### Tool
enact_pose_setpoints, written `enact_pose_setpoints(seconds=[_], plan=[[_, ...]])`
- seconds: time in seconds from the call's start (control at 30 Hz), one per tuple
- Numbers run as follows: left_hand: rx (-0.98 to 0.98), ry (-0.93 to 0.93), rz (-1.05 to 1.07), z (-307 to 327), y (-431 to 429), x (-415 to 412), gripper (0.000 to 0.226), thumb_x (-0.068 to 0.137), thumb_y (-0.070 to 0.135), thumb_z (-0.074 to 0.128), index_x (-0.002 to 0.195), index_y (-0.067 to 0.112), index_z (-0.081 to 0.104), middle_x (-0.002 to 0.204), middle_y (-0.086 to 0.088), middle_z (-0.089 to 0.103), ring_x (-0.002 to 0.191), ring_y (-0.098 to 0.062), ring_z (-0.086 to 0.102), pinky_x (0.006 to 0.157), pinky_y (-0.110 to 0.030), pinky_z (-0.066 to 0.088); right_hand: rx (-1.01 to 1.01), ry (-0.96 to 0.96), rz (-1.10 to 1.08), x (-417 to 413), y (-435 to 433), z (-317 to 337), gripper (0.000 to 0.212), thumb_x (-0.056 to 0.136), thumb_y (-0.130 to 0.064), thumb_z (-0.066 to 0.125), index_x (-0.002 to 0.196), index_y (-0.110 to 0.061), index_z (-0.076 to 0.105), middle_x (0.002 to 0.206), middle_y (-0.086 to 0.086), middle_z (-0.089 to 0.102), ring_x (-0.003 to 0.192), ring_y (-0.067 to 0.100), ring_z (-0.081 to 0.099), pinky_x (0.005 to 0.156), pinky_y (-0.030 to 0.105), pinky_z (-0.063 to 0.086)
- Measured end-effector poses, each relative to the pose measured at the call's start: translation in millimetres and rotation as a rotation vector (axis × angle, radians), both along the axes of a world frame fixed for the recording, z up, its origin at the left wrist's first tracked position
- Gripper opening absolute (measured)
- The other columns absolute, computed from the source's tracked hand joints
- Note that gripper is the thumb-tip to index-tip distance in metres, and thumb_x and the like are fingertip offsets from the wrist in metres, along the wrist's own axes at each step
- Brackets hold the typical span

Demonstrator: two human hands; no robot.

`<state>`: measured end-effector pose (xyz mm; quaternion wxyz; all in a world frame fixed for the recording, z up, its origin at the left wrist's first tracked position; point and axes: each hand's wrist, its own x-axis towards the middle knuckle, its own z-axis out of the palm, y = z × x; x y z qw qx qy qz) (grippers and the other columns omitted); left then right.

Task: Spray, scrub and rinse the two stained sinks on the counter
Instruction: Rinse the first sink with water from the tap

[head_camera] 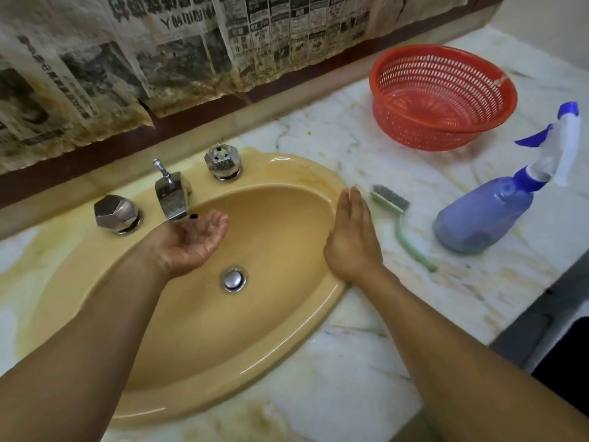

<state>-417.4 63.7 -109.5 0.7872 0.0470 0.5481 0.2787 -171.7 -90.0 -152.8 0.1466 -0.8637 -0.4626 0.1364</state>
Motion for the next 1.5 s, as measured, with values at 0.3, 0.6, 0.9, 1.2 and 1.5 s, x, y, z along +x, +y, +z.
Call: enact_pose_setpoints(seconds=[0.3,0.6,0.9,1.2,1.5], plan=[[-0.043,-0.045,0.03,5.8,-30.4,28.5,0.025,0.107,0.012,0.046,0.109,-0.004,0.065,0.097,-0.02,0.075,0.081,-0.035,0.078,0.062,-0.045,0.064,0.08,0.124,-0.04,4.3,-2.7,-6.7,0.084,0.098,-0.009,0.045,0.161,-0.008,-0.01,0.17,0.005,-0.015,0.157,0.018,-0.012,0.119,0.02,-0.012],[0.11,-0.036,-0.309,47.7,-69.3,102.9,0.048,0.113,0.02,0.031,0.119,-0.02,0.057,0.124,-0.036,0.064,0.112,-0.045,0.065,0.085,-0.047,0.059,0.012,0.003,0.111,25.0,30.0,1.1,0.088,0.098,-0.029,0.054,0.163,-0.012,-0.002,0.171,0.012,-0.005,0.158,0.028,0.001,0.128,0.037,0.004],[-0.019,0.141,0.102,9.1,-28.0,-10.4,0.038,0.111,0.014,0.03,0.13,-0.007,0.056,0.127,-0.023,0.067,0.11,-0.038,0.067,0.09,-0.043,0.055,0.11,0.109,-0.196,-41.9,-16.8,1.1,0.075,0.089,-0.007,0.043,0.154,0.015,0.013,0.165,0.032,0.008,0.156,0.04,0.007,0.128,0.045,0.012],[0.037,-0.004,-0.096,14.5,-14.3,4.4,0.029,0.075,-0.005,0.081,0.102,-0.004,0.069,0.1,-0.017,0.075,0.09,-0.029,0.077,0.068,-0.04,0.065,-0.005,-0.082,0.024,-32.1,-29.9,-11.6,0.088,0.084,-0.013,0.041,0.157,0.007,-0.003,0.163,0.031,-0.019,0.154,0.043,-0.016,0.127,0.046,-0.005],[0.008,0.014,0.06,5.8,-11.2,21.2,0.029,0.107,0.008,0.042,0.117,-0.008,0.065,0.106,-0.023,0.074,0.088,-0.037,0.076,0.068,-0.047,0.064,-0.07,0.012,0.048,11.7,15.2,-2.4,0.089,0.087,-0.006,0.04,0.158,0.003,-0.011,0.167,0.021,-0.017,0.156,0.031,-0.013,0.128,0.038,-0.003]])
